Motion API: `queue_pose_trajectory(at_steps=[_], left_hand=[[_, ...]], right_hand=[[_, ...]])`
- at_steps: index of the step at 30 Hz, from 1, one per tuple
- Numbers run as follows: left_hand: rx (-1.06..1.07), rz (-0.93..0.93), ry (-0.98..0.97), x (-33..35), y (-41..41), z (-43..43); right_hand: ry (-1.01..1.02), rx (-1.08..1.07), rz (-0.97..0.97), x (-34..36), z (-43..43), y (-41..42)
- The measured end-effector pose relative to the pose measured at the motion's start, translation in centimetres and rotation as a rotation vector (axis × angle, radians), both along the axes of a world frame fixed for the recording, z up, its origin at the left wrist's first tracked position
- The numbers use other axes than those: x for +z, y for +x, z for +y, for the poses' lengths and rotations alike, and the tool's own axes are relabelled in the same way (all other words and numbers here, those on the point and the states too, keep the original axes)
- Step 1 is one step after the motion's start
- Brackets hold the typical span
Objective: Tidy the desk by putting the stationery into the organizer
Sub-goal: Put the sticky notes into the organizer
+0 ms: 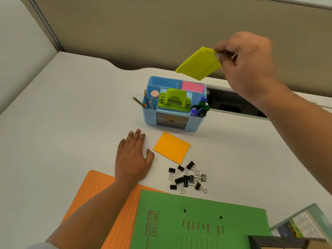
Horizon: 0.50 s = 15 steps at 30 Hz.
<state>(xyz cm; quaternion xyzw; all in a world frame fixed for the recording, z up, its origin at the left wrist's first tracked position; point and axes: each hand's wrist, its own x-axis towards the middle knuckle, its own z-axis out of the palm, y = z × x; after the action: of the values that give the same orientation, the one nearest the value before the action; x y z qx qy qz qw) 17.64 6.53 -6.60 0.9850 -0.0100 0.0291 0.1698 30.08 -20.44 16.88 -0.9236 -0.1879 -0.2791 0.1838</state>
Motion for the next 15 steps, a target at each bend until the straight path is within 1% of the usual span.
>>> queue_pose_trajectory(at_steps=[4, 7, 15], left_hand=[[0.001, -0.009, 0.000, 0.1, 0.0, 0.0], [0.001, -0.015, -0.008, 0.0, 0.0, 0.0], [-0.001, -0.008, 0.003, 0.0, 0.1, 0.0]], right_hand=[[-0.169, -0.017, 0.117, -2.2, 0.0, 3.0], [-0.255, -0.060, 0.212, -3.7, 0.3, 3.9], [-0.307, -0.091, 0.311, -5.8, 0.8, 4.5]])
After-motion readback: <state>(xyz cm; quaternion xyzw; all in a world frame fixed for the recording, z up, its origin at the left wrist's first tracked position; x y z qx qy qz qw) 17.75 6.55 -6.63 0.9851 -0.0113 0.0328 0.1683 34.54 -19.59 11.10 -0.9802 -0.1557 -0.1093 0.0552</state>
